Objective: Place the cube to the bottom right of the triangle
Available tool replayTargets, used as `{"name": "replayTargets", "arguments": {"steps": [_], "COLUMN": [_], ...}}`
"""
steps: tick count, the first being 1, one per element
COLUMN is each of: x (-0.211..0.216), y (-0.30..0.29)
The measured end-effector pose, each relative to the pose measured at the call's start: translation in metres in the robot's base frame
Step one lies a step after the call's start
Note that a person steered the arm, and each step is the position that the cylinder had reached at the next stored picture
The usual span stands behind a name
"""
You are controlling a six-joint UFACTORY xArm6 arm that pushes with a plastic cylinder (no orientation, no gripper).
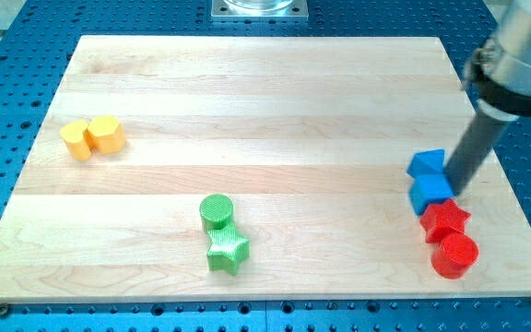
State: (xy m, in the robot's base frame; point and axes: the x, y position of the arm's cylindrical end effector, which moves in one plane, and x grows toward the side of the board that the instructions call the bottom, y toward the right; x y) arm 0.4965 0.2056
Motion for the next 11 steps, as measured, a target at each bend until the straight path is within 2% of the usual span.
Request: {"name": "replayTargets", "arguments": {"steps": [2,3,4,5,6,8,9,10,11], "x": [-0.012,0.034,0.076,0.053,0.012,-0.029,-0.021,-0.028,-0.018], "y": [-0.093,-0.118,-0.108,-0.068,-0.063,-0.019,-0.036,-0.026,-0.001]}}
